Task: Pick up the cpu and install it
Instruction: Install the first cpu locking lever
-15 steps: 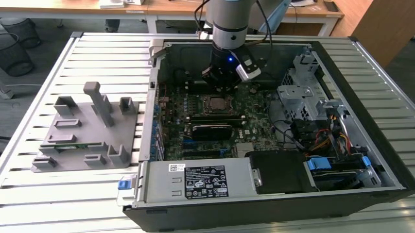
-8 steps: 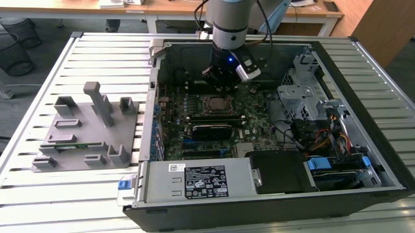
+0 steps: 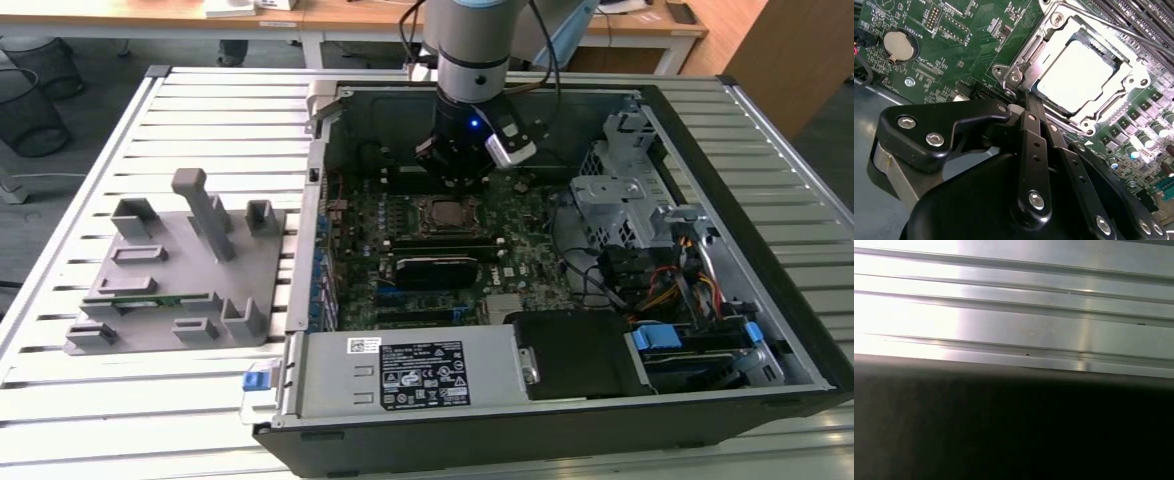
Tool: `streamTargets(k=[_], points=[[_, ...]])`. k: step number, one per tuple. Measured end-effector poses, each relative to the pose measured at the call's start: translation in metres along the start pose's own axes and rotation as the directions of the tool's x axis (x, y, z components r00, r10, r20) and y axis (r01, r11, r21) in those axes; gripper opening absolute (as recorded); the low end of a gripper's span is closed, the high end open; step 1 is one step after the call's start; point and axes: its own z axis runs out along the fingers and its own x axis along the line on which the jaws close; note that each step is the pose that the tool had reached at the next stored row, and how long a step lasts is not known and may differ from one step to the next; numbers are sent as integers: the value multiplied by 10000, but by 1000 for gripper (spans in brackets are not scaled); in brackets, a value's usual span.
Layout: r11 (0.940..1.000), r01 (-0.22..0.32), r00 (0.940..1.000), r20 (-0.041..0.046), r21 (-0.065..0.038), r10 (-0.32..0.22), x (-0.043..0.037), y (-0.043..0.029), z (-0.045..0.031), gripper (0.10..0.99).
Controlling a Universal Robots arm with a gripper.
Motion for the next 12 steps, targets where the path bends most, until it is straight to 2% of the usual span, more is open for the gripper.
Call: streamTargets(k=[7, 12], points=[[9997, 52, 10000, 20, -228, -51, -2, 3, 4, 106], [9996, 76, 10000, 29, -258, -75, -5, 7, -13, 106]])
